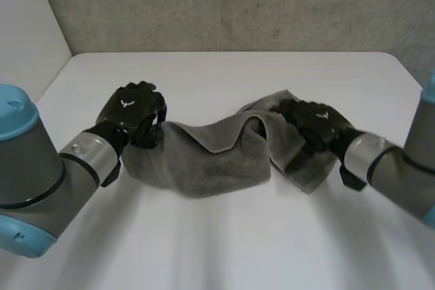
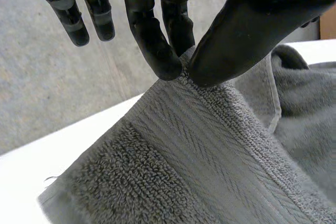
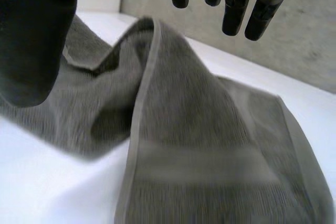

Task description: Fold the towel.

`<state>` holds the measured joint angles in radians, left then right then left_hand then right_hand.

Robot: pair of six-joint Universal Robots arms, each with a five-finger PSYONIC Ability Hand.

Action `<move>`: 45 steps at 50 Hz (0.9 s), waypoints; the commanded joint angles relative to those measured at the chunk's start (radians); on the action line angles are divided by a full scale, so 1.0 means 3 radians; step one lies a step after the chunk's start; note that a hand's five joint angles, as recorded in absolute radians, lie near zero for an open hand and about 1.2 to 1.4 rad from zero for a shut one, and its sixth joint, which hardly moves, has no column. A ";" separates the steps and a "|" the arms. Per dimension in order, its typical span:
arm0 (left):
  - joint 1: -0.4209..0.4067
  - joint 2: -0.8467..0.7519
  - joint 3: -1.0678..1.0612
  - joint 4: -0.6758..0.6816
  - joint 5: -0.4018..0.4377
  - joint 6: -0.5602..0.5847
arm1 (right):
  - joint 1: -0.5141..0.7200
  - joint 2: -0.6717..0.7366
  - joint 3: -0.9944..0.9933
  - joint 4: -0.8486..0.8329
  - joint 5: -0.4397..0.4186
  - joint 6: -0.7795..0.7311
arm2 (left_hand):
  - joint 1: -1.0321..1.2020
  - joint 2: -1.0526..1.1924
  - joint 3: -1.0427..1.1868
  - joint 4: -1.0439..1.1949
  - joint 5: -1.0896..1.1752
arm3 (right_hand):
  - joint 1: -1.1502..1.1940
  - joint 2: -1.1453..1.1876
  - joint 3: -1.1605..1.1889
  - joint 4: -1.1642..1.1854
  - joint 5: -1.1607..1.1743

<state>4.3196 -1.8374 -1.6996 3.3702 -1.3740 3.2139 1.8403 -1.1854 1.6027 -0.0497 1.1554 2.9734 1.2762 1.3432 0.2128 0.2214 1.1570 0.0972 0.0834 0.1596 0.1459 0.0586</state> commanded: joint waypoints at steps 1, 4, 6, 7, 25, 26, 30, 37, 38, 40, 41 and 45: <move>-0.0061 -0.0118 0.0005 0.0010 -0.0006 0.0010 | 0.0002 -0.0150 0.0675 -0.0733 0.0121 0.0019 | 0.0400 0.0177 -0.0128 -0.0156 0.0216 | -0.0324 -0.0278 0.0050 0.0095 -0.0195; -0.0066 -0.0139 0.0005 0.0025 -0.0017 0.0010 | 0.0012 -0.0119 0.0783 -0.0958 0.0203 0.0034 | 0.0400 0.0177 -0.0128 -0.0156 0.0216 | -0.0324 -0.0278 0.0050 0.0095 -0.0195; -0.0066 -0.0149 0.0010 0.0025 -0.0032 0.0010 | 0.0022 -0.0099 0.0799 -0.1030 0.0264 0.0044 | 0.0400 0.0177 -0.0128 -0.0156 0.0216 | -0.0324 -0.0278 0.0050 0.0095 -0.0195; -0.0066 -0.0154 0.0015 0.0030 -0.0057 0.0010 | 0.0032 -0.0043 0.0799 -0.1071 0.0326 0.0044 | 0.0400 0.0177 -0.0128 -0.0156 0.0216 | -0.0324 -0.0278 0.0050 0.0095 -0.0195; -0.0071 -0.0175 0.0010 0.0031 -0.0104 0.0010 | -0.0167 0.0316 0.0809 -0.1128 0.0388 -0.0017 | 0.0400 0.0177 -0.0128 -0.0156 0.0216 | 0.0947 0.0993 0.0050 0.0095 0.0494; -0.0071 -0.0170 0.0005 0.0031 -0.0104 0.0010 | -0.0167 0.0321 0.0809 -0.1128 0.0388 -0.0017 | 0.0400 0.0177 -0.0128 -0.0156 0.0216 | 0.0996 0.1042 0.0050 0.0095 0.0543; -0.0071 -0.0170 0.0005 0.0031 -0.0109 0.0010 | -0.0172 0.0326 0.0799 -0.1128 0.0377 -0.0017 | 0.0400 0.0177 -0.0128 -0.0156 0.0216 | 0.1163 0.1209 0.0050 0.0095 0.0710; -0.0076 -0.0170 0.0005 0.0031 -0.0104 0.0010 | -0.0249 0.0397 0.0768 -0.1123 0.0214 -0.0017 | 0.0400 0.0177 -0.0128 -0.0156 0.0216 | 0.1740 0.1786 0.0050 0.0095 0.1287; -0.0076 -0.0170 0.0000 0.0031 -0.0104 0.0010 | -0.0264 0.0423 0.0758 -0.1108 0.0183 -0.0022 | 0.0400 0.0177 -0.0128 -0.0156 0.0216 | 0.1740 0.1786 0.0050 0.0095 0.1287; -0.0071 -0.0170 0.0000 0.0031 -0.0109 0.0010 | -0.0284 0.0438 0.0753 -0.1097 0.0173 -0.0022 | 0.0400 0.0177 -0.0128 -0.0156 0.0216 | 0.1769 0.1815 0.0050 0.0095 0.1316; -0.0076 -0.0170 0.0000 0.0031 -0.0109 0.0010 | -0.0305 0.0444 0.0748 -0.1092 0.0163 -0.0027 | 0.0400 0.0177 -0.0128 -0.0156 0.0216 | 0.1925 0.1971 0.0050 0.0095 0.1471; -0.0076 -0.0170 0.0000 0.0031 -0.0109 0.0010 | -0.0315 0.0469 0.0722 -0.1072 0.0142 -0.0073 | 0.0400 0.0177 -0.0128 -0.0156 0.0216 | 0.2190 0.2236 0.0050 0.0095 0.1737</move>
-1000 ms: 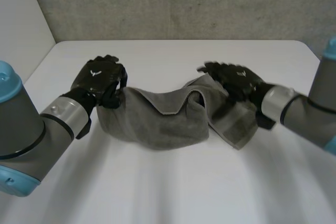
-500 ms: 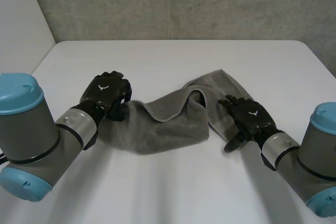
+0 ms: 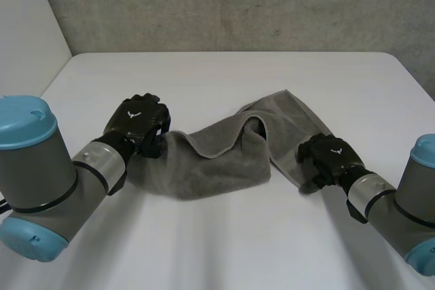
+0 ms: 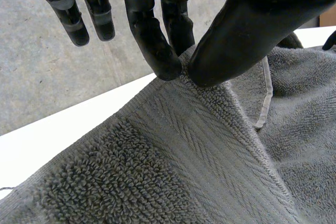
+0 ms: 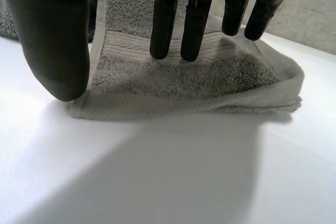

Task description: Fold the towel.

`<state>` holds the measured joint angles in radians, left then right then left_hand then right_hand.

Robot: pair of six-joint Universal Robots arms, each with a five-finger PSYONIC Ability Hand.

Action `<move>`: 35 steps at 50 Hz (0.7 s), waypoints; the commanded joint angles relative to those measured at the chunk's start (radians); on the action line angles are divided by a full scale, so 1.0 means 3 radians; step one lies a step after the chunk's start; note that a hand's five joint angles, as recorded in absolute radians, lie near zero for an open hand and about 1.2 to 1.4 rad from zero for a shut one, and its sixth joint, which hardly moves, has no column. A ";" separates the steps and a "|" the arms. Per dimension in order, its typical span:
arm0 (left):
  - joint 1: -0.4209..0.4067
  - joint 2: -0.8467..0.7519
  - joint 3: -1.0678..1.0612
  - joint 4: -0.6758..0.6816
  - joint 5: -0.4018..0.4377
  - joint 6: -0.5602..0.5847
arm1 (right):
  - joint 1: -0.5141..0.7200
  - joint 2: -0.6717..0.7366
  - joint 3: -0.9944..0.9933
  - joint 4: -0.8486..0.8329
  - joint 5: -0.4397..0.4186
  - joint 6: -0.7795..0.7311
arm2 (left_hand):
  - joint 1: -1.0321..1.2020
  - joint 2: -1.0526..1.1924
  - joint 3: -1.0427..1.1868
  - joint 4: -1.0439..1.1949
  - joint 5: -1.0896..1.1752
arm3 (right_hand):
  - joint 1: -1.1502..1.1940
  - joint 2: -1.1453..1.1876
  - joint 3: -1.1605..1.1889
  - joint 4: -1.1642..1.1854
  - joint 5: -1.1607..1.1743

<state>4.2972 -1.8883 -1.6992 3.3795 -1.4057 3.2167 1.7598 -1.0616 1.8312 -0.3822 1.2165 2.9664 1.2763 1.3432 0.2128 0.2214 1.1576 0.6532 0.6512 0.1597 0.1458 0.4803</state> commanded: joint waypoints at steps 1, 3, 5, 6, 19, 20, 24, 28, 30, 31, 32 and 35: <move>0.0003 0.0000 -0.0001 0.0000 -0.0003 0.0000 | -0.0052 0.0087 -0.0055 0.0052 -0.0062 -0.0090 | 0.0400 0.0177 -0.0128 -0.0156 0.0214 | 0.0337 0.0344 0.0049 0.0096 0.0332; 0.0003 0.0000 -0.0001 0.0000 -0.0003 0.0000 | -0.0057 0.0108 -0.0075 0.0077 -0.0062 -0.0131 | 0.0400 0.0177 -0.0128 -0.0156 0.0214 | 0.0337 0.0344 0.0049 0.0096 0.0332; 0.0003 0.0000 -0.0001 0.0000 -0.0003 0.0000 | -0.0057 0.0123 -0.0101 0.0129 -0.0077 -0.0173 | 0.0400 0.0177 -0.0128 -0.0156 0.0214 | 0.0367 0.0373 0.0049 0.0096 0.0361; 0.0003 0.0000 -0.0001 0.0000 -0.0003 0.0000 | -0.0062 0.0128 -0.0121 0.0184 -0.0122 -0.0208 | 0.0400 0.0177 -0.0128 -0.0156 0.0214 | 0.0754 0.0761 0.0049 0.0096 0.0748; 0.0003 0.0112 0.0065 -0.0036 -0.0008 -0.0015 | -0.0257 -0.0772 -0.0357 0.0635 -0.0690 -0.0014 | 0.0400 0.0177 -0.0128 -0.0156 0.0214 | 0.2477 0.2484 0.0049 0.0096 0.2471; 0.0003 0.0153 0.0065 -0.0036 -0.0008 -0.0020 | -0.0277 -0.0792 -0.0382 0.0640 -0.0726 0.0082 | 0.0400 0.0177 -0.0128 -0.0156 0.0214 | 0.2477 0.2484 0.0049 0.0096 0.2471; 0.0003 0.0199 0.0060 -0.0036 -0.0008 -0.0031 | -0.0349 -0.0828 -0.0393 0.0645 -0.0808 0.0196 | 0.0400 0.0177 -0.0128 -0.0156 0.0214 | 0.2477 0.2484 0.0049 0.0096 0.2471; 0.0003 0.0210 0.0029 -0.0061 0.0002 -0.0010 | -0.0436 -0.0818 -0.0337 0.0742 -0.1027 0.0114 | 0.0400 0.0177 -0.0128 -0.0156 0.0214 | 0.2477 0.2484 0.0049 0.0096 0.2471; 0.0003 0.0210 0.0004 -0.0112 0.0002 -0.0005 | -0.0446 -0.0818 -0.0321 0.0859 -0.1144 0.0023 | 0.0400 0.0177 -0.0128 -0.0156 0.0214 | 0.2477 0.2484 0.0049 0.0096 0.2471; 0.0003 0.0210 -0.0006 -0.0204 0.0002 0.0000 | -0.0461 -0.0818 -0.0321 0.1052 -0.1252 -0.0105 | 0.0400 0.0177 -0.0128 -0.0156 0.0214 | 0.2477 0.2484 0.0049 0.0096 0.2471; 0.0003 0.0210 -0.0007 -0.0205 0.0002 0.0000 | -0.0461 -0.0818 -0.0321 0.1054 -0.1253 -0.0106 | 0.0400 0.0177 -0.0128 -0.0156 0.0214 | 0.2477 0.2484 0.0049 0.0096 0.2471; 0.0008 0.0215 -0.0027 -0.0501 0.0007 0.0020 | -0.0650 -0.0828 -0.0367 0.1494 -0.1401 -0.0510 | 0.0400 0.0177 -0.0128 -0.0156 0.0214 | 0.2477 0.2484 0.0049 0.0096 0.2471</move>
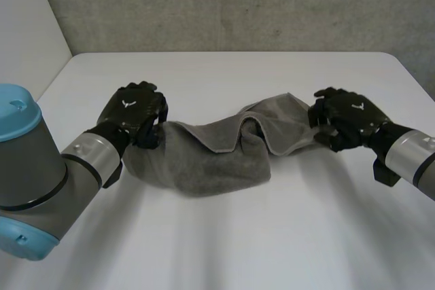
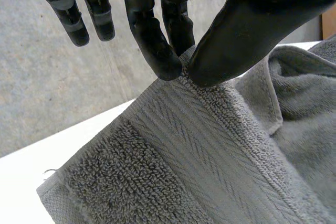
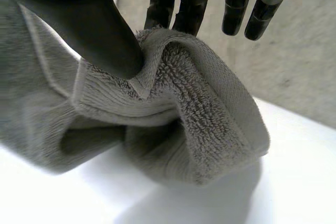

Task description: Fold the towel.

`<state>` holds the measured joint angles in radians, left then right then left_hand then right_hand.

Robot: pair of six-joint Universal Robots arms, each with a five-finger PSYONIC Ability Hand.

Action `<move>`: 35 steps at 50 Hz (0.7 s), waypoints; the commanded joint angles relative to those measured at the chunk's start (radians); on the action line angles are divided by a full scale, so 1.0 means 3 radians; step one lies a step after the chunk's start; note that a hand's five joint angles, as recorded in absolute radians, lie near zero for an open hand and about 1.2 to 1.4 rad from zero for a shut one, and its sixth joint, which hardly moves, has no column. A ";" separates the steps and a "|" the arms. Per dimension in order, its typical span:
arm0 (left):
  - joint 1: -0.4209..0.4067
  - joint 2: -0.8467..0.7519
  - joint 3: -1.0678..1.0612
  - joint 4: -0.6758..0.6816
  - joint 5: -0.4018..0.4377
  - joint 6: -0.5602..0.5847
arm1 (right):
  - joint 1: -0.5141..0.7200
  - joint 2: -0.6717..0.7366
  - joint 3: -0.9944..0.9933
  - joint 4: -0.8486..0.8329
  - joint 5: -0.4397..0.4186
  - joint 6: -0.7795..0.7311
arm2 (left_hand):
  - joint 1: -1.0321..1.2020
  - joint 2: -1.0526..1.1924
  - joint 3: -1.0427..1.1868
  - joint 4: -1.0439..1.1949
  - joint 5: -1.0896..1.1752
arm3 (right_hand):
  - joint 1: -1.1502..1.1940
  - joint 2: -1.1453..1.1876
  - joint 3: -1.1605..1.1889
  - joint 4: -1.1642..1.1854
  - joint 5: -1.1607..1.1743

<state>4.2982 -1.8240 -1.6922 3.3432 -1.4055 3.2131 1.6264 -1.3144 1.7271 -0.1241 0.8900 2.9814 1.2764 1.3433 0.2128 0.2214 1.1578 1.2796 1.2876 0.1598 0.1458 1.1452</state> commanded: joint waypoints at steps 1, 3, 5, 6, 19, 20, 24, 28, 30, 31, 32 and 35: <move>0.0035 0.0005 -0.0040 -0.0558 0.0007 0.0048 | -0.0312 0.0020 -0.0076 0.0851 -0.0318 -0.0834 | 0.0400 0.0177 -0.0128 -0.0156 0.0213 | 0.0389 0.0362 0.0049 0.0096 0.0255; 0.0051 0.0000 -0.0010 -0.0747 0.0012 0.0099 | -0.0400 0.0055 -0.0168 0.1099 -0.0308 -0.1143 | 0.0400 0.0177 -0.0128 -0.0156 0.0213 | 0.0389 0.0362 0.0049 0.0096 0.0255; 0.0077 -0.0005 0.0037 -0.0907 0.0012 0.0196 | -0.0451 0.0106 -0.0265 0.1365 -0.0293 -0.1445 | 0.0400 0.0177 -0.0128 -0.0156 0.0213 | 0.0389 0.0362 0.0049 0.0096 0.0255; 0.0122 -0.0025 0.0092 -0.1019 0.0012 0.0338 | -0.0461 0.0187 -0.0397 0.1603 -0.0262 -0.1733 | 0.0400 0.0177 -0.0128 -0.0156 0.0213 | 0.0389 0.0362 0.0049 0.0096 0.0255; 0.0184 -0.0485 0.1693 0.0136 -0.0080 0.0810 | 0.0193 0.0950 -0.2939 0.1109 0.0403 -0.1445 | 0.0400 0.0177 -0.0128 -0.0156 0.0213 | 0.0389 0.0362 0.0049 0.0096 0.0255; 0.0169 -0.0450 0.1754 0.0612 -0.0070 0.0775 | 0.0223 0.0900 -0.3177 0.0815 0.0600 -0.1151 | 0.0400 0.0177 -0.0128 -0.0156 0.0213 | 0.0389 0.0362 0.0049 0.0096 0.0255; 0.0133 0.0070 0.1612 0.2024 -0.0086 0.0581 | 0.0183 0.0334 -0.3069 -0.0370 0.0884 -0.0119 | 0.0400 0.0177 -0.0128 -0.0156 0.0213 | 0.0389 0.0362 0.0049 0.0096 0.0255; 0.0189 0.0347 0.1469 0.2176 -0.0070 0.0417 | 0.0137 -0.0159 -0.2648 -0.0947 0.0776 0.0462 | 0.0400 0.0177 -0.0128 -0.0156 0.0213 | 0.0389 0.0362 0.0049 0.0096 0.0255; 0.0220 0.0394 0.1417 0.2156 -0.0070 0.0345 | 0.0065 -0.0272 -0.2469 -0.1064 0.0679 0.0672 | 0.0400 0.0177 -0.0128 -0.0156 0.0213 | 0.0389 0.0362 0.0049 0.0096 0.0255; 0.0240 0.0404 0.1356 0.2125 -0.0065 0.0259 | -0.0011 -0.0317 -0.2353 -0.1095 0.0558 0.0773 | 0.0400 0.0177 -0.0128 -0.0156 0.0213 | 0.0389 0.0362 0.0049 0.0096 0.0255; 0.0266 0.0409 0.1265 0.2090 -0.0045 0.0192 | -0.0062 -0.0343 -0.2255 -0.1070 0.0445 0.0774 | 0.0400 0.0177 -0.0128 -0.0156 0.0213 | 0.0389 0.0362 0.0049 0.0096 0.0255; 0.0296 0.0389 0.1040 0.1987 0.0052 0.0166 | -0.0144 -0.0379 -0.2086 -0.0952 0.0220 0.0779 | 0.0400 0.0177 -0.0128 -0.0156 0.0213 | 0.0389 0.0362 0.0049 0.0096 0.0255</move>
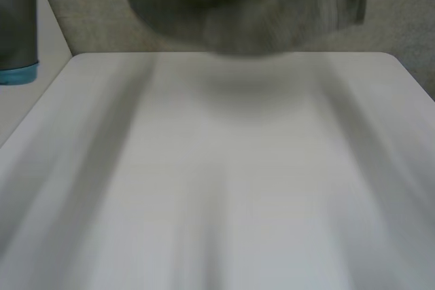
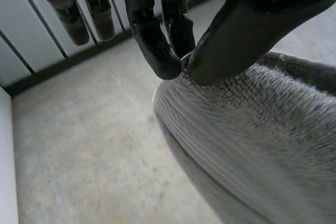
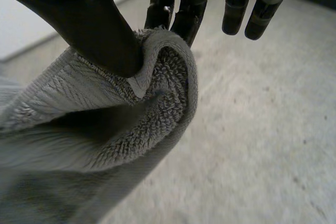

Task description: Fold the towel.

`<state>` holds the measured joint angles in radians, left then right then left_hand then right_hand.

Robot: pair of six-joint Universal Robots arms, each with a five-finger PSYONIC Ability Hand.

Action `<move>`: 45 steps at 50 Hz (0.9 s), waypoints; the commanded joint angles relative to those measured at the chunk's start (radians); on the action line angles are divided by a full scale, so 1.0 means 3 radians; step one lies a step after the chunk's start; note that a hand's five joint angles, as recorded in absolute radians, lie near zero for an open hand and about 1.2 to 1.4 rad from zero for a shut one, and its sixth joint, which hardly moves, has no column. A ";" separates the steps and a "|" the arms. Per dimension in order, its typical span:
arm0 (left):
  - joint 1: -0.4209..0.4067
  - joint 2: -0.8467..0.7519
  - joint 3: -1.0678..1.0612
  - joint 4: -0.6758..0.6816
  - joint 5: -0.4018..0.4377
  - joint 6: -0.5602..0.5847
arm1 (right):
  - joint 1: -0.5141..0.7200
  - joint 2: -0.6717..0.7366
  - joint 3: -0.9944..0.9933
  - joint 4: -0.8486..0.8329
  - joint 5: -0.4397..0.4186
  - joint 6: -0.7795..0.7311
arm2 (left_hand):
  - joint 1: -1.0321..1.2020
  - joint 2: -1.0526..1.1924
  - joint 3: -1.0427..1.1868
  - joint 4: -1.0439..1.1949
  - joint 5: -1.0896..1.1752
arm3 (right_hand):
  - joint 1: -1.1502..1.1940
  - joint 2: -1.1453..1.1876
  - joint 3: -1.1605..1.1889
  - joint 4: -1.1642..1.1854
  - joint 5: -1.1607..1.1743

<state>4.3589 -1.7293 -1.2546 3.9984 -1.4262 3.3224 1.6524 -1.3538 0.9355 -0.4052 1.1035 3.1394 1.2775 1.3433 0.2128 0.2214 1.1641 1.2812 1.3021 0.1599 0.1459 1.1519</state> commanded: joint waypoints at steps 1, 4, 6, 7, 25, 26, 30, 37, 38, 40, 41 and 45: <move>0.0094 0.0073 -0.0420 -0.0197 0.0121 -0.0199 | -0.0231 -0.0248 0.0553 -0.0015 -0.0493 0.0253 | 0.0396 0.0177 -0.0128 -0.0156 0.0192 | 0.0383 0.0314 0.0049 0.0095 0.0233; 0.0130 0.0053 -0.0640 -0.0310 0.0290 -0.0199 | -0.0323 -0.0227 0.0757 0.0088 -0.0718 0.0248 | 0.0396 0.0177 -0.0128 -0.0156 0.0192 | 0.0383 0.0314 0.0049 0.0095 0.0233; 0.0237 0.0038 -0.0909 -0.0447 0.0417 -0.0189 | -0.0389 -0.0192 0.1032 0.0088 -0.0962 0.0237 | 0.0396 0.0177 -0.0128 -0.0156 0.0192 | 0.0383 0.0314 0.0049 0.0095 0.0233; 0.0237 0.0037 -0.0911 -0.0448 0.0418 -0.0189 | -0.0390 -0.0192 0.1034 0.0088 -0.0963 0.0237 | 0.0396 0.0177 -0.0128 -0.0156 0.0192 | 0.0383 0.0314 0.0049 0.0095 0.0233; 0.0350 -0.0280 -0.2097 -0.1019 0.0459 0.0517 | -0.0502 0.0299 0.2419 0.0501 -0.1373 -0.0892 | 0.0396 0.0177 -0.0128 -0.0156 0.0192 | 0.0383 0.0314 0.0049 0.0095 0.0233; 0.0350 -0.0280 -0.2097 -0.1020 0.0459 0.0517 | -0.0502 0.0299 0.2419 0.0502 -0.1372 -0.0893 | 0.0396 0.0177 -0.0128 -0.0156 0.0192 | 0.0383 0.0314 0.0049 0.0095 0.0233; 0.0329 -0.0183 -0.2102 -0.1352 0.0439 0.0522 | -0.0558 0.0248 0.2379 0.0818 -0.1271 -0.0949 | 0.0396 0.0177 -0.0128 -0.0156 0.0192 | 0.0383 0.0314 0.0049 0.0095 0.0233; 0.0130 -0.0121 -0.2102 -0.1716 0.0428 0.0517 | -0.0604 0.0253 0.2333 0.0993 -0.1138 -0.0959 | 0.0396 0.0177 -0.0128 -0.0156 0.0192 | 0.0383 0.0314 0.0049 0.0095 0.0233; 0.0130 -0.0121 -0.2102 -0.1716 0.0428 0.0517 | -0.0604 0.0253 0.2332 0.0993 -0.1137 -0.0959 | 0.0396 0.0177 -0.0128 -0.0156 0.0192 | 0.0383 0.0314 0.0049 0.0095 0.0233; 0.0059 -0.0146 -0.2107 -0.1741 0.0408 0.0522 | -0.0604 0.0335 0.2251 0.0998 -0.0949 -0.0964 | 0.0262 0.0042 -0.0128 -0.0156 0.0058 | 0.0383 0.0314 0.0049 0.0095 0.0233; 0.0058 -0.0147 -0.2107 -0.1741 0.0408 0.0522 | -0.0594 0.0411 0.2215 0.1003 -0.0826 -0.0979 | 0.0260 0.0041 -0.0128 -0.0156 0.0056 | -0.1221 -0.1291 0.0049 0.0095 -0.1372; 0.0002 -0.0304 -0.2107 -0.1792 0.0255 0.0532 | -0.0574 0.0549 0.2184 0.1013 -0.0556 -0.1076 | -0.2001 -0.2221 -0.0128 -0.0156 -0.2205 | -0.4265 -0.4335 0.0049 0.0095 -0.3840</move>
<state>4.3853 -1.7726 -1.8866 3.4745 -1.3062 3.4796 1.4734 -1.2537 1.6161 -0.1007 0.8139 2.8466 1.0684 1.0768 0.2128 0.2214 0.9130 0.9630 0.9883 0.1599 0.1458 0.8221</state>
